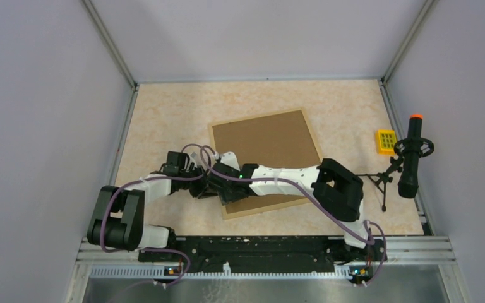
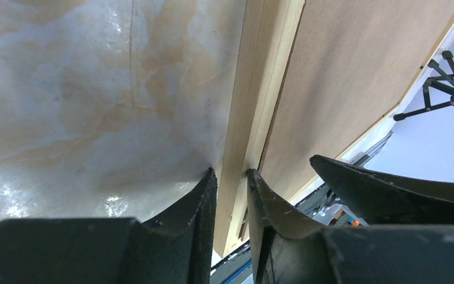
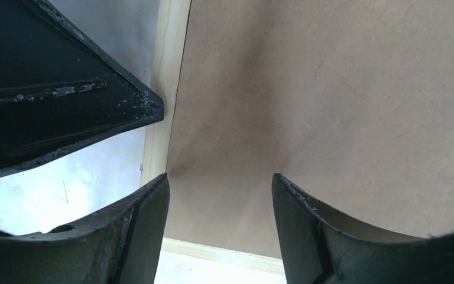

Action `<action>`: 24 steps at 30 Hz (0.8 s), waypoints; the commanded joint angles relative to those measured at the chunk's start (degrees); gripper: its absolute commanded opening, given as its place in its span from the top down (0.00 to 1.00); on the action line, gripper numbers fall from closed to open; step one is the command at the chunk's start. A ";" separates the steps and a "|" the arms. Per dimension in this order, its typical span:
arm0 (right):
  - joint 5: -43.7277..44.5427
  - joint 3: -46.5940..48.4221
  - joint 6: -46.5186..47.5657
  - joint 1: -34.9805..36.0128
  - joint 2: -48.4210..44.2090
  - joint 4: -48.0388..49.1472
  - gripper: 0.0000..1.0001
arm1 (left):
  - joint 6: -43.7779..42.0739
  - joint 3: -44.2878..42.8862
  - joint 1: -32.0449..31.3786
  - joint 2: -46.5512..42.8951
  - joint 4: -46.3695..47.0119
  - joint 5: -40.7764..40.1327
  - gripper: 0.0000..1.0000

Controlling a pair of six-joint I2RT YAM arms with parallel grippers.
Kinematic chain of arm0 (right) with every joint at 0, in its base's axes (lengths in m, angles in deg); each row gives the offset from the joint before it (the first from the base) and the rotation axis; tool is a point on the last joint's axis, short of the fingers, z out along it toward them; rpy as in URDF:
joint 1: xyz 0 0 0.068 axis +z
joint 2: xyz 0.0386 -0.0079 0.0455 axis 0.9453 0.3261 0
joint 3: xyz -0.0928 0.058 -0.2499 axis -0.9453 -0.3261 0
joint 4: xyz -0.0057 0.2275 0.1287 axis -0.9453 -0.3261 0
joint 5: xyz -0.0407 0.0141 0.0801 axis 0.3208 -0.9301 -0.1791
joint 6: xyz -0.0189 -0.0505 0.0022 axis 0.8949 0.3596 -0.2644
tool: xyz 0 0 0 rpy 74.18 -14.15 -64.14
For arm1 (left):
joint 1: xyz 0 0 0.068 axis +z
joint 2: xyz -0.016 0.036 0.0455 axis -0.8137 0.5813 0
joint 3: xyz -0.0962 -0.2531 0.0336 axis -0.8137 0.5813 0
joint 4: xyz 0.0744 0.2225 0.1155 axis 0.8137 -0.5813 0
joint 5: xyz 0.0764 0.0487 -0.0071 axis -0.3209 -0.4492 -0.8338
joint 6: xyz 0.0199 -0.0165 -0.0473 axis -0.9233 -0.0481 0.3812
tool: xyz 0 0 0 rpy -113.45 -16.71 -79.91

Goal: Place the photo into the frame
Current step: Adjust the photo frame item on the photo frame.

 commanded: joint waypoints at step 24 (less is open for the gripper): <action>26.72 15.43 -5.33 8.47 7.17 -20.60 0.50 | 2.92 1.41 -0.04 3.42 -8.18 -18.59 0.82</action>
